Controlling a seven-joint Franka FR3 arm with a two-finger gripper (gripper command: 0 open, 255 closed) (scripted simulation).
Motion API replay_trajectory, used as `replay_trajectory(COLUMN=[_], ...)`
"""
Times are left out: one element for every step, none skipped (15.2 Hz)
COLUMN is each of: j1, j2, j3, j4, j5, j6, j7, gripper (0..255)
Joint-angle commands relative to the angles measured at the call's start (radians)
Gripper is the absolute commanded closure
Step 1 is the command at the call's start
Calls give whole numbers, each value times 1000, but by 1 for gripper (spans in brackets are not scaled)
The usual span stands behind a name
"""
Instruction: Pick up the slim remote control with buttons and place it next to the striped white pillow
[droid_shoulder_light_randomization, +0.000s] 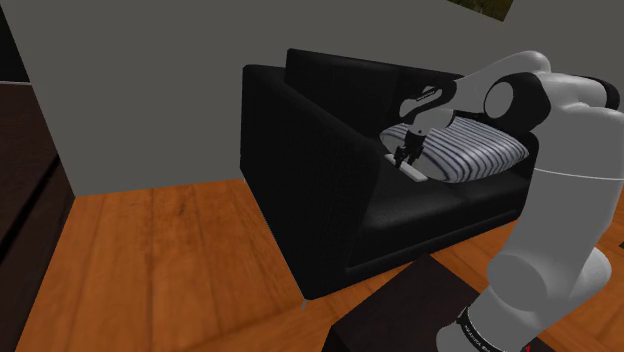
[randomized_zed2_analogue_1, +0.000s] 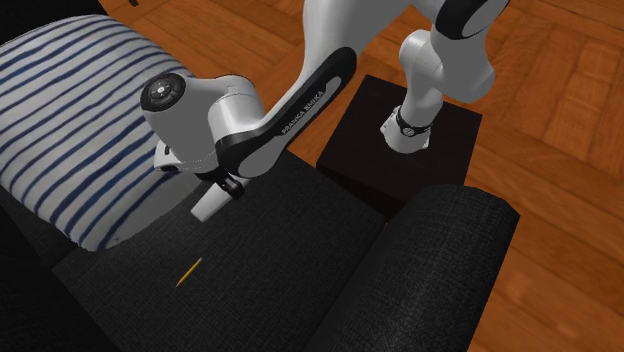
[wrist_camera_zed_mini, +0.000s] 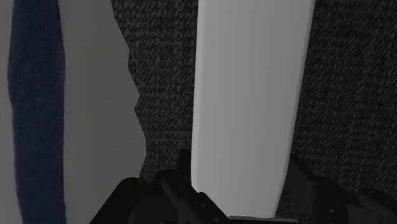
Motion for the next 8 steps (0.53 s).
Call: replay_trajectory(j1=[-7, -7, -8, -8, -7, -5, -4, -8], j2=[17, 17, 17, 17, 21, 23, 21, 22], j3=[-5, -5, -4, -4, -3, -2, -2, -3], j4=[-5, -5, -5, -5, -4, -5, -5, -4], j5=[-1, -1, -1, -1, 0, 0, -1, 0], j6=[0, 1, 1, 1, 3, 6, 4, 3], j7=[-1, -1, -1, -1, 0, 3, 5, -1], gripper=[255, 255, 255, 255, 0, 0, 0, 0])
